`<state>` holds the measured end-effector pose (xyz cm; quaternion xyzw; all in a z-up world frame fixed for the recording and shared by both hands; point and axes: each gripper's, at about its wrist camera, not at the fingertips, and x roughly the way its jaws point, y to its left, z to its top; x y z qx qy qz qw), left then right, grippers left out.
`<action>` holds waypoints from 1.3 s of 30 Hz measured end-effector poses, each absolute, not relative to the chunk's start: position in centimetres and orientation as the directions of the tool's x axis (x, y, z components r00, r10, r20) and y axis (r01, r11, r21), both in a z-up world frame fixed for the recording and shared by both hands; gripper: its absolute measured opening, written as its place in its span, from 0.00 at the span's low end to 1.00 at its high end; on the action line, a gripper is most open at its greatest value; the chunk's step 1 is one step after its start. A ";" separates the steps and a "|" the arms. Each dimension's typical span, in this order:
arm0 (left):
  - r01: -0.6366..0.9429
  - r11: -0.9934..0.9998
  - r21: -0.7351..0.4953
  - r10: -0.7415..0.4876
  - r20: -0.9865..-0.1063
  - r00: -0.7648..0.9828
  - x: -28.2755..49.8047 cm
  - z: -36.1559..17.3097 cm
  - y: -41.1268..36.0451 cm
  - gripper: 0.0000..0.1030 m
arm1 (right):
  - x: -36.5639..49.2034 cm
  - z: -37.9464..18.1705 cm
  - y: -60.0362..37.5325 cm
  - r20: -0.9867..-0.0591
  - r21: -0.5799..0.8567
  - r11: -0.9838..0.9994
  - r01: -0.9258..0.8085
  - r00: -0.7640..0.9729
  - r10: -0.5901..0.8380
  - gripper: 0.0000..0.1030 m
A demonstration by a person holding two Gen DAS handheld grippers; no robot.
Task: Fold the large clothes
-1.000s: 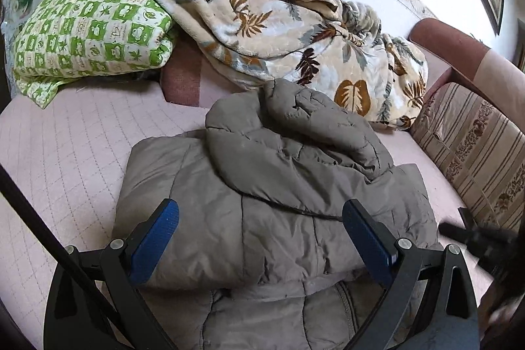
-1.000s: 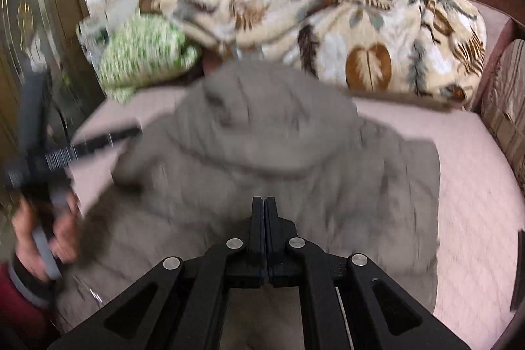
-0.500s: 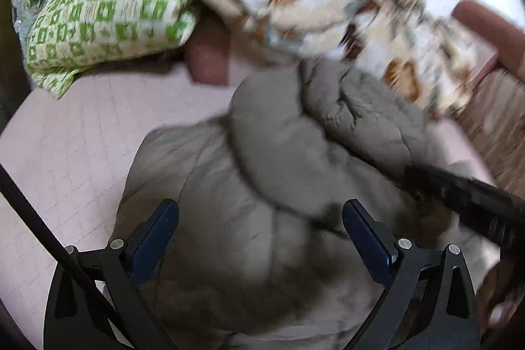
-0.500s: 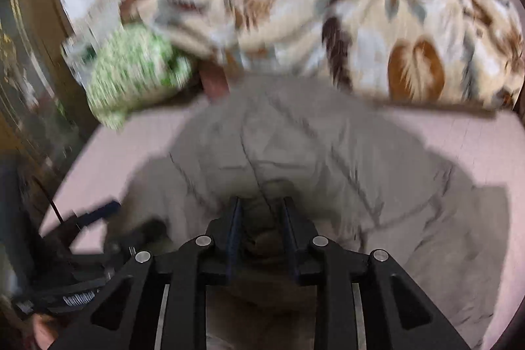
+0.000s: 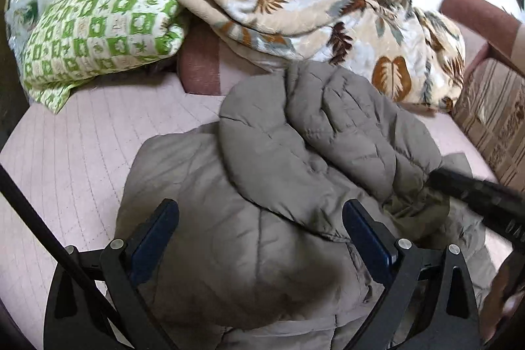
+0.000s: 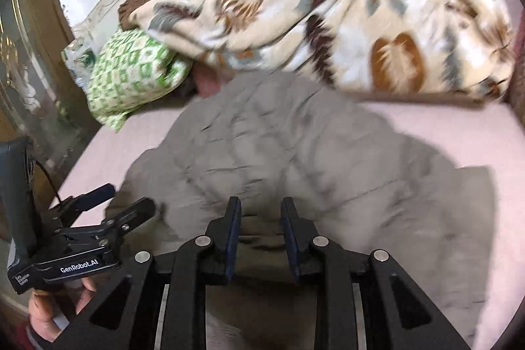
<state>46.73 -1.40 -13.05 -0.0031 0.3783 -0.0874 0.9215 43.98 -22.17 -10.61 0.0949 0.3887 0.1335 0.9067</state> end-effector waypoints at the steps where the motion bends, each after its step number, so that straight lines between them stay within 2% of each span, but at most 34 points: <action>1: 0.160 0.986 -0.054 -0.151 -0.711 0.687 46.9 -13.5 -1.7 0.97 | 44.0 -11.0 -22.6 -0.689 0.266 0.951 -0.155 0.660 0.300 0.27; 6: 0.132 0.991 -0.017 -0.093 -0.798 0.595 48.3 -16.7 -2.1 0.97 | 45.6 -16.1 -23.4 -0.783 0.275 0.955 -0.112 0.551 0.290 0.27; 8: 0.133 0.991 -0.013 -0.090 -0.798 0.596 48.1 -16.9 -2.1 0.97 | 45.7 -17.3 -23.4 -0.789 0.287 0.952 -0.102 0.538 0.296 0.27; 11: 0.145 0.989 -0.019 -0.103 -0.793 0.601 47.5 -16.1 -2.0 0.97 | 44.9 -15.8 -23.5 -0.774 0.297 0.950 -0.097 0.558 0.298 0.27; 15: 0.162 0.985 -0.057 -0.148 -0.764 0.629 45.8 -14.1 -1.6 0.97 | 40.5 -12.2 -23.7 -0.724 0.321 0.940 -0.116 0.609 0.323 0.27; 17: 0.170 0.983 -0.067 -0.164 -0.738 0.654 44.5 -12.8 -1.5 0.97 | 37.2 -11.5 -24.2 -0.710 0.345 0.931 -0.116 0.616 0.340 0.32; 19: 0.181 0.981 -0.070 -0.176 -0.716 0.676 42.7 -11.6 -1.4 0.97 | 34.1 -11.6 -24.8 -0.702 0.382 0.917 -0.114 0.609 0.368 0.39; 22: 0.206 0.976 -0.076 -0.199 -0.696 0.690 39.5 -10.3 -1.4 0.97 | 28.7 -12.4 -25.7 -0.702 0.434 0.895 -0.105 0.583 0.409 0.40; 26: 0.237 0.969 -0.073 -0.222 -0.680 0.699 34.8 -9.8 -1.4 0.97 | 22.2 -13.2 -26.2 -0.730 0.409 0.907 -0.105 0.558 0.394 0.40; 30: 0.221 0.970 -0.099 -0.228 -0.684 0.693 28.5 -12.2 -0.7 0.97 | 17.9 -13.6 -28.2 -0.742 0.370 0.927 -0.060 0.582 0.334 0.48; 35: 0.170 0.979 -0.115 -0.199 -0.737 0.646 23.5 -15.5 0.6 0.97 | 14.5 -15.9 -30.5 -0.748 0.386 0.922 0.001 0.586 0.313 0.48; 39: 0.111 0.990 -0.085 -0.136 -0.762 0.633 21.7 -17.2 2.1 0.97 | 13.7 -16.5 -29.8 -0.753 0.363 0.932 -0.018 0.584 0.304 0.48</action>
